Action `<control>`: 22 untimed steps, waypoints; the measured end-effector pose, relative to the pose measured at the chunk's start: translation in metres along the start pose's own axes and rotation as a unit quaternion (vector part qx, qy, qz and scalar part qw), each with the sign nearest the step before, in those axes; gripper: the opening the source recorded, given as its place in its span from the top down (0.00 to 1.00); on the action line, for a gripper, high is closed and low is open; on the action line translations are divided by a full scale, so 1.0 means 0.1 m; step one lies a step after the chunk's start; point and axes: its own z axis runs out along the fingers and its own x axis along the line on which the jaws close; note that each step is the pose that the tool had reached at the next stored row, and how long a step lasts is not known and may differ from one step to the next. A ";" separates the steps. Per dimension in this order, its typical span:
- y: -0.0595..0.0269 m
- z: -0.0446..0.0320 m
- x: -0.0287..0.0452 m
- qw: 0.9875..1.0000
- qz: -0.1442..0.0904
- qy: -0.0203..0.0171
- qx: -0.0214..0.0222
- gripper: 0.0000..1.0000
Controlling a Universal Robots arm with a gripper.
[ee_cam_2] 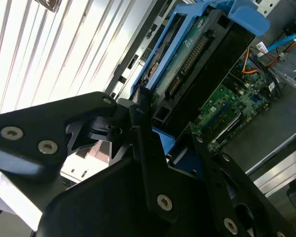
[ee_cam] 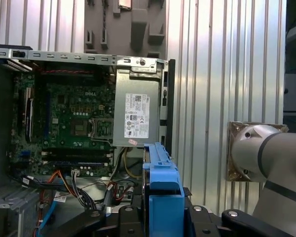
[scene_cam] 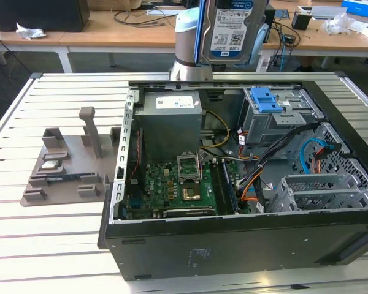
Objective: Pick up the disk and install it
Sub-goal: 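Pick up the disk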
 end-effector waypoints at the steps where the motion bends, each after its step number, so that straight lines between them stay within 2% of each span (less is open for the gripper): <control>1: 0.001 -0.001 0.016 1.000 0.000 0.000 0.000 0.64; 18: 0.010 0.006 0.232 1.000 0.000 0.000 0.000 0.64; 22: 0.011 0.008 0.255 1.000 0.000 0.000 0.000 0.64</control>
